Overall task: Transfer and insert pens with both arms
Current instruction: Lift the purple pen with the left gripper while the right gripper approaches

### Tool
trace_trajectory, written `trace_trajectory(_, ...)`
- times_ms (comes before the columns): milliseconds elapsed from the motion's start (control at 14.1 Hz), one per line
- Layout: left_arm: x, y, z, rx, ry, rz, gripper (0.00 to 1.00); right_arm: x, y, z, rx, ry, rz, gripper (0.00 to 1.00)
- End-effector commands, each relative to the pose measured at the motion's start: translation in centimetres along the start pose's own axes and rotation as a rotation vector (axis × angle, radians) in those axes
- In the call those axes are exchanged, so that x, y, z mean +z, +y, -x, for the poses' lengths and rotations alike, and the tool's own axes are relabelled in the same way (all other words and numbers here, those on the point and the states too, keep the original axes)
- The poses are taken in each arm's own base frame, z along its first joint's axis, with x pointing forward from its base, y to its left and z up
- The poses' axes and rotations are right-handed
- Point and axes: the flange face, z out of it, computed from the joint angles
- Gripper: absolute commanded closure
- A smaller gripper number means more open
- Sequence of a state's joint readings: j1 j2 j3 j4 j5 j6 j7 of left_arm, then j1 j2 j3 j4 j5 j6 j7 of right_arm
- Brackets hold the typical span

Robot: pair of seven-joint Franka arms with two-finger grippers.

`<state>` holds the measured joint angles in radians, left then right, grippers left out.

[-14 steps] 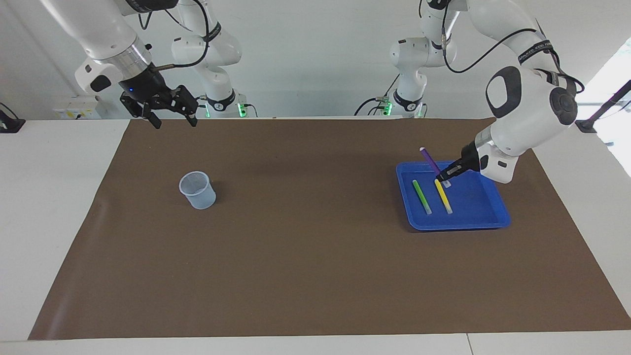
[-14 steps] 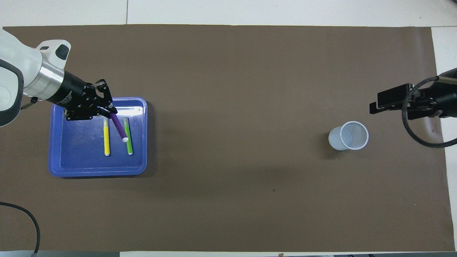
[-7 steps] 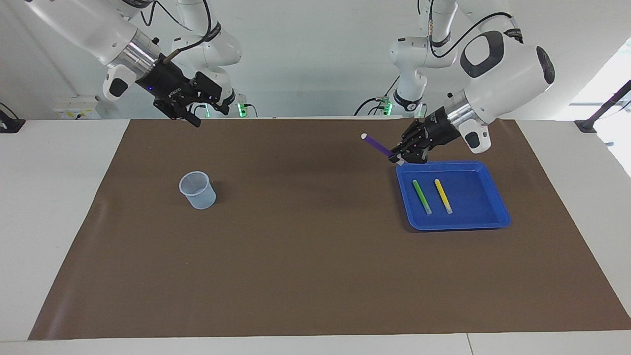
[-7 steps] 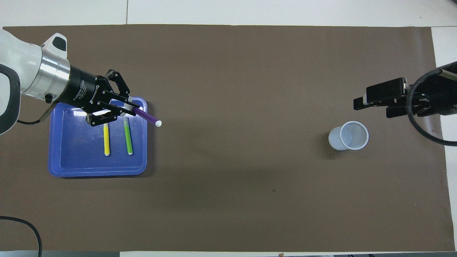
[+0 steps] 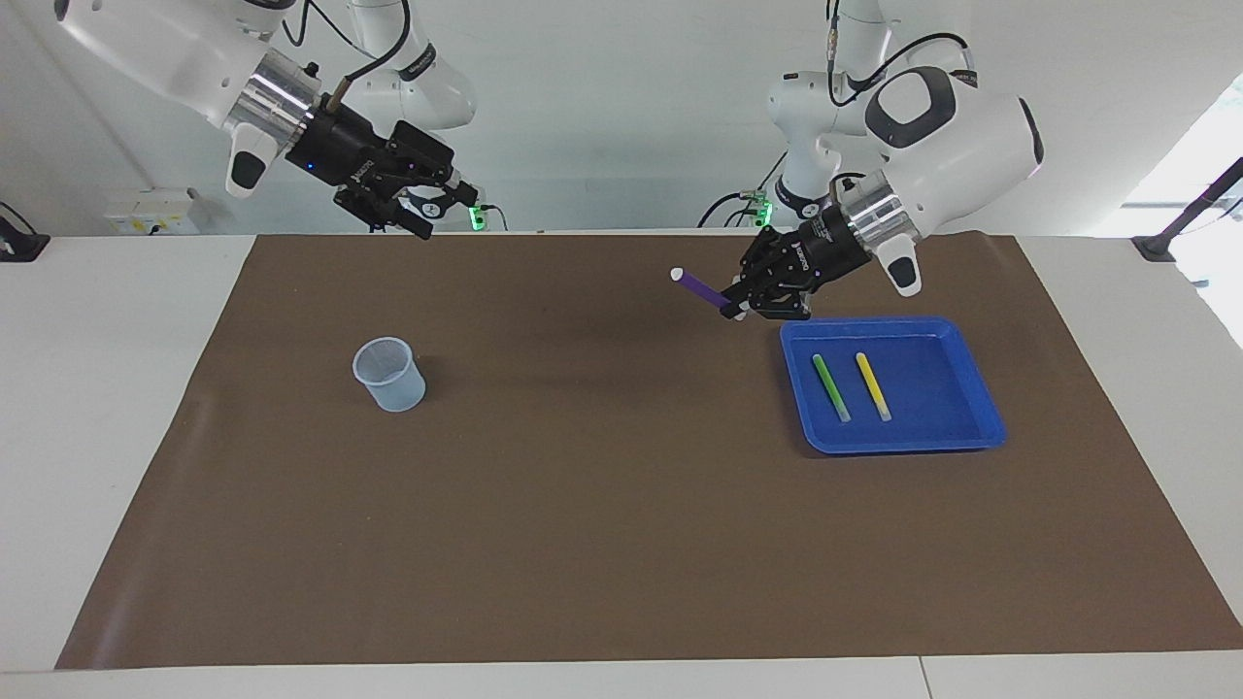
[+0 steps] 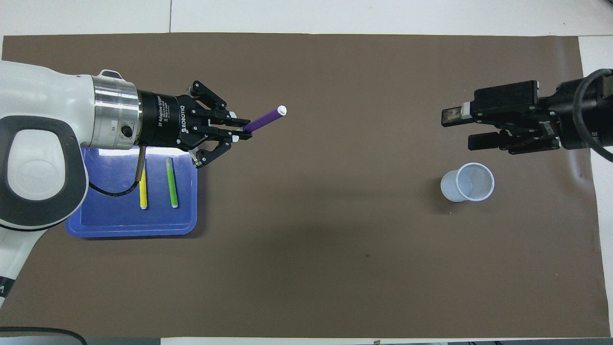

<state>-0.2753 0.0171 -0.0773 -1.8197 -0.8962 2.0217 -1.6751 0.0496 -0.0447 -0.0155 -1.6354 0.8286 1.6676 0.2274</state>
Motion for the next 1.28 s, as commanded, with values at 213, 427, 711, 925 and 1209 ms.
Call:
trace_trajectory(213,2.8,-3.8,2.3,-0.1,-0.041,0.064,1.0,4.9,-3.5,0.2,0.068,0.032,-0.056,0.0)
trace_trajectory(427,4.7,-5.5,3.4,-0.096,-0.042,0.079,1.0,6.7,-5.0,0.1,0.02,0.029,0.0,0.0)
trace_trajectory(711,5.0,-6.1,3.6,-0.088,-0.041,0.082,1.0,10.8,-6.3,-1.1,-0.043,0.024,0.102,0.0)
trace_trajectory(925,5.5,-6.6,4.0,-0.052,-0.038,0.071,1.0,12.7,-7.2,-0.6,-0.079,0.009,0.14,0.0)
trace_trajectory(1209,5.6,-6.9,3.8,-0.043,-0.036,0.076,1.0,14.5,-8.6,1.0,-0.118,-0.016,0.157,0.0)
